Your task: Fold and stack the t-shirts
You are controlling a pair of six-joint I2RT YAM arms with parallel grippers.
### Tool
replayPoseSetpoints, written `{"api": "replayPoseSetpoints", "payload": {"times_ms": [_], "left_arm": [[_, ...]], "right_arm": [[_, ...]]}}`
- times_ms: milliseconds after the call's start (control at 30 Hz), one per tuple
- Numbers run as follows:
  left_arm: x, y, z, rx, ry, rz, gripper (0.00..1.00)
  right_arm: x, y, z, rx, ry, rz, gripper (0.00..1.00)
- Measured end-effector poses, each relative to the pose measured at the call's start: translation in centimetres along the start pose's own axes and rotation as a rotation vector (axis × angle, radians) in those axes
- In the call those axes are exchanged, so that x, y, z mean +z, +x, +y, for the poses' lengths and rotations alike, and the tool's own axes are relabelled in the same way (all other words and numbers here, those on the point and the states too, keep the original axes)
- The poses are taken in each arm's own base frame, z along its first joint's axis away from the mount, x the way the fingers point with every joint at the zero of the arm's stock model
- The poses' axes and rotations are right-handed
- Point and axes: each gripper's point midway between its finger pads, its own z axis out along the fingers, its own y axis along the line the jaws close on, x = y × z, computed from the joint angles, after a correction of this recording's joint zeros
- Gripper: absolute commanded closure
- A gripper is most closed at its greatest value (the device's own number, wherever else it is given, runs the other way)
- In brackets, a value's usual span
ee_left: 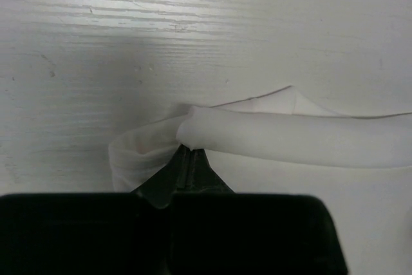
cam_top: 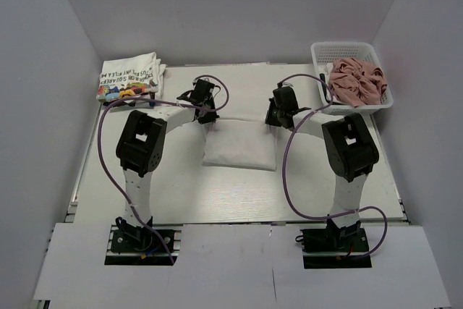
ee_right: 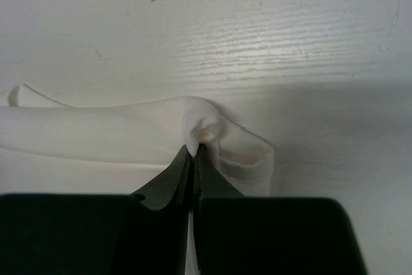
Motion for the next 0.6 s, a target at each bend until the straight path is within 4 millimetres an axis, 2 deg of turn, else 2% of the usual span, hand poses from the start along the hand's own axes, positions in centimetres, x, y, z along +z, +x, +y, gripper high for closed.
{"api": "replayPoseSetpoints", "payload": {"times_ms": [67, 100, 167, 200, 267, 300, 367, 400, 433, 500, 533, 600], "left_arm": [[-0.1, -0.5, 0.2, -0.006, -0.022, -0.006, 1.0], [-0.1, -0.7, 0.2, -0.008, -0.033, -0.002, 0.96], [-0.3, -1.4, 0.0, -0.006, -0.042, 0.006, 0.77], [-0.4, -1.8, -0.2, -0.001, -0.045, 0.01, 0.5], [-0.9, -2.8, -0.4, 0.013, -0.05, -0.003, 0.42], [-1.3, -3.2, -0.5, 0.021, -0.046, -0.013, 0.31], [-2.2, -3.4, -0.7, 0.034, -0.03, -0.018, 0.17], [-2.8, -3.4, -0.6, 0.037, -0.024, -0.022, 0.0], [-3.5, -3.3, -0.5, 0.043, -0.022, -0.021, 0.0], [-5.0, -3.0, -0.1, 0.059, -0.016, -0.024, 0.0], [-5.6, -2.9, 0.0, 0.075, -0.007, -0.024, 0.0], [-6.4, -2.7, -0.3, 0.126, 0.034, -0.021, 0.0]], "right_arm": [[0.5, -0.5, 0.1, 0.0, 0.002, -0.007, 0.91], [0.6, -0.7, 0.2, -0.006, 0.001, -0.01, 0.81], [0.5, -0.9, 0.1, -0.021, 0.003, -0.015, 0.71], [0.5, -0.9, 0.0, -0.032, 0.008, -0.015, 0.61], [0.3, -1.0, -0.3, -0.054, 0.013, -0.014, 0.57], [0.0, -1.1, -0.4, -0.06, 0.014, -0.016, 0.52], [-0.8, -1.6, -0.5, -0.069, 0.012, -0.028, 0.46], [-1.3, -1.9, -0.4, -0.072, 0.01, -0.035, 0.41], [-1.9, -2.4, -0.3, -0.076, 0.008, -0.047, 0.4], [-3.1, -3.3, 0.0, -0.076, -0.004, -0.073, 0.23], [-3.9, -3.7, 0.1, -0.074, -0.01, -0.086, 0.1], [-5.2, -4.3, 0.3, -0.077, -0.024, -0.11, 0.1]]}}
